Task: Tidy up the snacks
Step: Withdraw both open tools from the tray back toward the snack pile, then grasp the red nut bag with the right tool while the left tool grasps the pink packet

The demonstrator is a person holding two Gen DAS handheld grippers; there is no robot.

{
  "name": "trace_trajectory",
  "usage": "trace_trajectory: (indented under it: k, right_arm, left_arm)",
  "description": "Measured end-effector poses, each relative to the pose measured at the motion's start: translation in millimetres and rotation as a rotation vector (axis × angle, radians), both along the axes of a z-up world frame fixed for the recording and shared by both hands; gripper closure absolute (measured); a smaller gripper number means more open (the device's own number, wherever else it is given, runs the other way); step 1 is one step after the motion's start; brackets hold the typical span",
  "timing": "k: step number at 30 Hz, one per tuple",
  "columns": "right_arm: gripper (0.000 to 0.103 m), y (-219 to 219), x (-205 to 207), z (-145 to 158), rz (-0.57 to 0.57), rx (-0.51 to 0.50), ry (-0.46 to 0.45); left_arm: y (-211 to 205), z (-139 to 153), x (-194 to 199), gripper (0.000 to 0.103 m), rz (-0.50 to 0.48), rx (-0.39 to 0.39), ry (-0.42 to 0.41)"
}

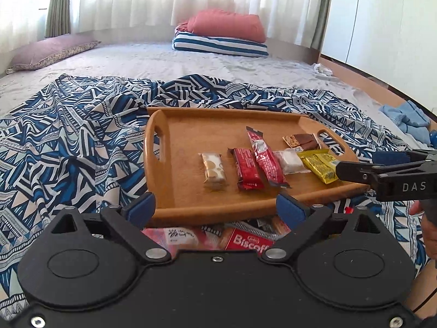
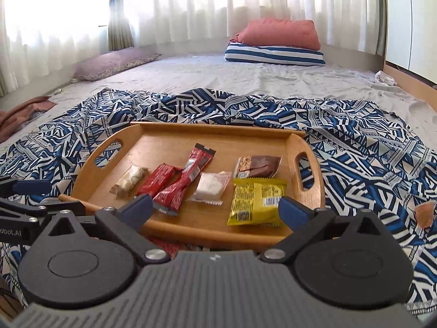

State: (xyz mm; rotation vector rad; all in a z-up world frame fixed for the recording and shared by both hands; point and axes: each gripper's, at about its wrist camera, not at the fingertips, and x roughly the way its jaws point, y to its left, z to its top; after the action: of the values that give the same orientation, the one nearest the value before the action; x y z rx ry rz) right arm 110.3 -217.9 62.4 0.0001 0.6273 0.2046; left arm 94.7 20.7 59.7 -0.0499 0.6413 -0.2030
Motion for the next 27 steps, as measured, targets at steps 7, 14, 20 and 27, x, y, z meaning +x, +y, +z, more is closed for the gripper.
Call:
trace_trajectory:
  k: [7, 14, 20, 27]
  right_arm:
    - [0.0, -0.7, -22.2, -15.8, 0.008, -0.007, 0.017]
    - [0.0, -2.3, -41.1, -30.3, 0.017, -0.013, 0.027]
    - [0.0, -2.0, -50.4, -37.6, 0.022, -0.046, 0.027]
    - [0.0, 5.4, -52.7, -48.0, 0.051, -0.092, 0.049]
  left_arm:
    - [8.2, -13.6, -20.9, 0.007, 0.003, 0.004, 0.011]
    - [14.9, -28.6, -28.0, 0.007, 0.03, 0.021, 0.04]
    - [29.1, -33.1, -18.4, 0.007, 0.132, -0.002, 0.06]
    - [28.6, -40.3, -1.9, 0.008, 0.156, -0.001, 0.08]
